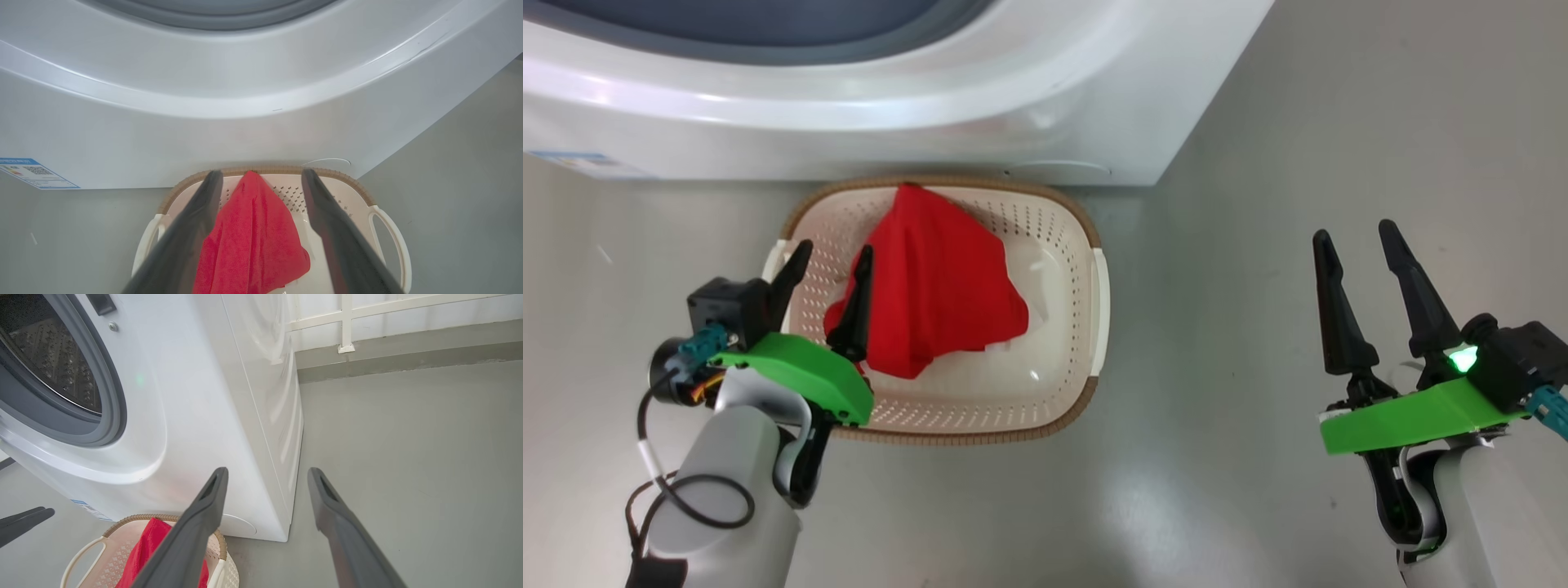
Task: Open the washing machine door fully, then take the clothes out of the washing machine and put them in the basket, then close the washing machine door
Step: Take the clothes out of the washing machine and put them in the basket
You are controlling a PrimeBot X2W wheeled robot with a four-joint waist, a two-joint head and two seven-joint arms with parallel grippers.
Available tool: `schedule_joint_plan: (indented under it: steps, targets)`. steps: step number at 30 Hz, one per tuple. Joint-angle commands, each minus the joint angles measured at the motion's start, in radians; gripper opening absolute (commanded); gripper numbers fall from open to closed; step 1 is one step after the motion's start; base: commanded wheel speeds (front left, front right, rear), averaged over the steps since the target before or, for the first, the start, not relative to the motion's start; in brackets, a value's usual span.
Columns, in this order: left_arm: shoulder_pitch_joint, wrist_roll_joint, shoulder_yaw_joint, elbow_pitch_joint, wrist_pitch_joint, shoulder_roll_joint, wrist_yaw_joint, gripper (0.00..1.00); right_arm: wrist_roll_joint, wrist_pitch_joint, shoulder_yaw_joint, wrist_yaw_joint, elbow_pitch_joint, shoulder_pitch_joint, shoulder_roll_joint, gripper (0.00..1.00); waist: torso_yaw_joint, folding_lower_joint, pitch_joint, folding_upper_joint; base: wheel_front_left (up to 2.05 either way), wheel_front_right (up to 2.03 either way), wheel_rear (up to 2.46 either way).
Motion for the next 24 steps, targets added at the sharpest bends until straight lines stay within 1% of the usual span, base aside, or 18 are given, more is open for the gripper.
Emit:
schedule_joint_plan:
  steps: [1,10,18,24]
  targets:
    - [0.035,0.012,0.038,-0.038,-0.008,0.030,-0.006,1.00,-0.014,-0.006,0.017,0.005,-0.019,0.030,0.001,1.00,0.008,0.0000,-0.029,0.0000,0.00,0.00,0.00]
    - [0.117,0.051,0.091,-0.168,-0.008,0.031,-0.006,1.00,-0.019,-0.006,0.015,0.005,-0.013,0.060,0.001,1.00,0.016,0.0000,-0.105,0.0000,0.00,0.00,0.00]
    - [0.204,0.083,0.145,-0.279,-0.008,0.022,-0.006,1.00,-0.015,-0.006,0.011,0.005,-0.006,0.104,0.001,1.00,0.022,0.0000,-0.184,0.0000,0.00,0.00,0.00]
    - [0.269,0.104,0.168,-0.355,-0.008,0.019,-0.006,1.00,-0.013,-0.006,0.007,0.005,-0.007,0.141,0.001,1.00,0.024,0.0000,-0.242,0.0000,0.00,0.00,0.00]
